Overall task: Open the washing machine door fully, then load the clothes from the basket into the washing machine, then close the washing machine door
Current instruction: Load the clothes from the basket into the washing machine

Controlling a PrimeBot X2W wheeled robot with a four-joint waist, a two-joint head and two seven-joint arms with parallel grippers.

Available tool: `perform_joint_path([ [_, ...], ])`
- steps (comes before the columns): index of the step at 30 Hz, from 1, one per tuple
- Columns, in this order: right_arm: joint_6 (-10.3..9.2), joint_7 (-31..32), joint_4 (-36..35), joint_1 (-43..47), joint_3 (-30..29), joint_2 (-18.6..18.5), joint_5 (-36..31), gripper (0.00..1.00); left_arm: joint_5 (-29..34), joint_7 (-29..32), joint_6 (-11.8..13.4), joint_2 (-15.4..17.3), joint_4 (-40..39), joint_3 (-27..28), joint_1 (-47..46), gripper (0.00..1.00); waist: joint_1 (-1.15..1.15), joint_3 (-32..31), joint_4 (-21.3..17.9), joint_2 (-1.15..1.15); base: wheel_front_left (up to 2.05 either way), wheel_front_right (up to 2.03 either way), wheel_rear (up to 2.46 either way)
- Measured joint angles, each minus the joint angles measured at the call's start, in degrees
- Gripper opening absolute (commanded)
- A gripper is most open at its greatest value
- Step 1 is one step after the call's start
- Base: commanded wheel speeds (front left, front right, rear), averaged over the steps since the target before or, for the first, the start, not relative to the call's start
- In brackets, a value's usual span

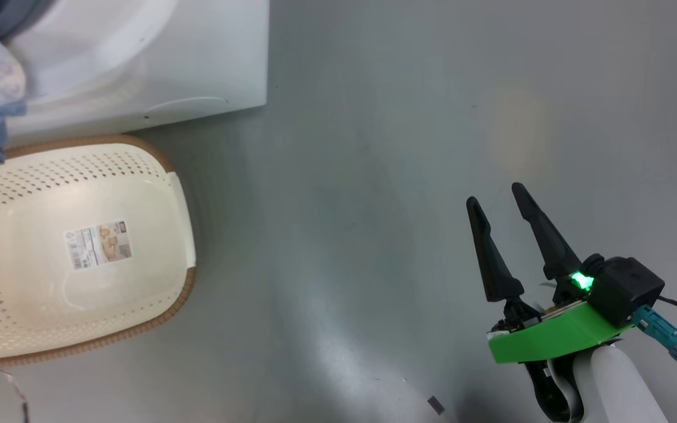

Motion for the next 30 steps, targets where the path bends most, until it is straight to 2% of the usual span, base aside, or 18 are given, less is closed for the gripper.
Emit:
perform_joint_path([
  [8,0.0,-0.1,-0.2,-1.4,0.8,0.0,2.4,1.0,-0.8,7.6,0.3,3.8,-1.5,0.7,-3.1,1.0,0.0,1.8,-1.9,0.0,0.0,0.0,0.0],
  [11,0.0,-0.1,-0.2,-1.4,1.0,0.0,2.9,1.0,-1.5,8.8,0.9,4.7,-2.6,1.2,-3.2,0.0,0.0,2.1,-2.5,0.0,0.0,0.0,0.0],
  [21,0.0,-0.1,-0.1,-1.4,0.9,0.0,3.1,1.0,-3.3,17.6,1.6,7.2,-7.6,0.5,-2.8,0.0,0.0,2.1,-2.5,0.0,0.0,0.0,0.0],
  [26,0.0,-0.1,-0.1,-1.4,0.9,0.0,2.9,1.0,-5.6,24.3,2.2,8.9,-12.9,0.6,-1.6,0.0,0.0,1.9,-1.5,0.0,0.0,0.0,0.0],
  [30,0.0,-0.1,-0.1,-1.4,0.9,0.0,2.8,1.0,-6.5,27.2,2.7,10.9,-17.5,1.1,-1.6,0.0,0.0,1.8,-0.8,0.0,0.0,0.0,0.0],
])
